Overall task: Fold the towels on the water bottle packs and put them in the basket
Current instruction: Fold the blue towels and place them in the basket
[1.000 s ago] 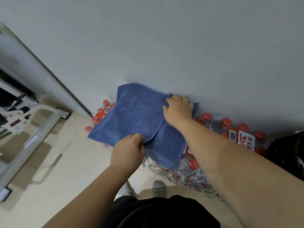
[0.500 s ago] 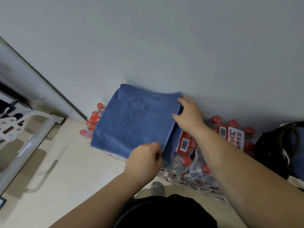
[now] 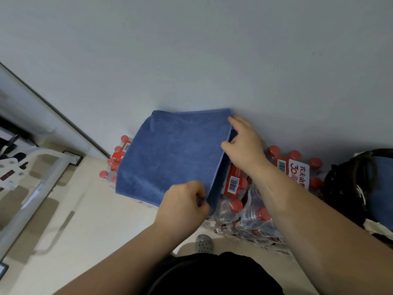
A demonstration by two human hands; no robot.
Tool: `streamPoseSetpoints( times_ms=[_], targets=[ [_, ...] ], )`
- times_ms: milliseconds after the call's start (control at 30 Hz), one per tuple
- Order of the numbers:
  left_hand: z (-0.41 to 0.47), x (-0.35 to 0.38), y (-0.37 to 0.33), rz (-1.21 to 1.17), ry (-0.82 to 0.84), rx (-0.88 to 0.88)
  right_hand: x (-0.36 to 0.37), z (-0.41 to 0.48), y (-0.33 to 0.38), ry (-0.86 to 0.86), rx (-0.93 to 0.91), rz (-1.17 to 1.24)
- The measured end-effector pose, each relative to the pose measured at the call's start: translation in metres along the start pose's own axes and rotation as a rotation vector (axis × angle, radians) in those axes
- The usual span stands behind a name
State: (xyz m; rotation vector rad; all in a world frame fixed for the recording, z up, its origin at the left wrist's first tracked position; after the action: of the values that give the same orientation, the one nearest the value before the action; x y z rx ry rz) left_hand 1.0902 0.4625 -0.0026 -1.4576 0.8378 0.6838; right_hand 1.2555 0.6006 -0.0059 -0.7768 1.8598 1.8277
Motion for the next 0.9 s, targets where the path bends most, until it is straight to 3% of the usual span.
streamPoseSetpoints(
  times_ms=[100, 267, 333, 433, 533, 600, 767, 900],
  targets=[
    [0.001, 0.012, -0.008, 0.009, 0.063, -0.005, -0.001, -0.002, -0.007, -0.008, 0.032, -0.026],
    [0.009, 0.041, -0.002, 0.094, 0.277, -0.063, 0.015, -0.007, -0.029, 0.161, 0.049, -0.248],
    [0.011, 0.041, 0.0, 0.124, 0.284, -0.064, 0.018, -0.011, -0.028, 0.077, 0.045, -0.398],
    [0.015, 0.027, 0.006, 0.149, 0.121, 0.0, 0.029, -0.021, -0.009, -0.006, -0.051, -0.552],
    [0.027, 0.001, 0.031, 0.226, -0.158, 0.077, 0.053, -0.025, 0.009, 0.141, -0.101, -0.586],
    [0.04, -0.015, 0.056, 0.369, -0.211, 0.047, 0.071, -0.024, 0.015, 0.228, -0.064, -0.599],
    [0.051, -0.032, 0.121, 0.613, 0.151, -0.052, 0.099, -0.027, 0.006, 0.211, 0.065, -0.656],
    [0.033, -0.025, 0.141, 0.56, 0.227, 0.011, 0.102, -0.032, 0.0, 0.156, 0.058, -0.719]
  ],
)
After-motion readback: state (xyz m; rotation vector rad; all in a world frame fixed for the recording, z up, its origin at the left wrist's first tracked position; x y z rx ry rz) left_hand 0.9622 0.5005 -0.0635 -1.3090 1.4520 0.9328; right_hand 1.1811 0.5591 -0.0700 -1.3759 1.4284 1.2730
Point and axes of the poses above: each hand's wrist, its own z-axis towards the middle knuckle, its own x-axis out of the palm, y = z × x, the point moved 2 cm from there along z, towards the middle knuckle, and after that the axes turned 1 degree about z, right-handed, at the moved point
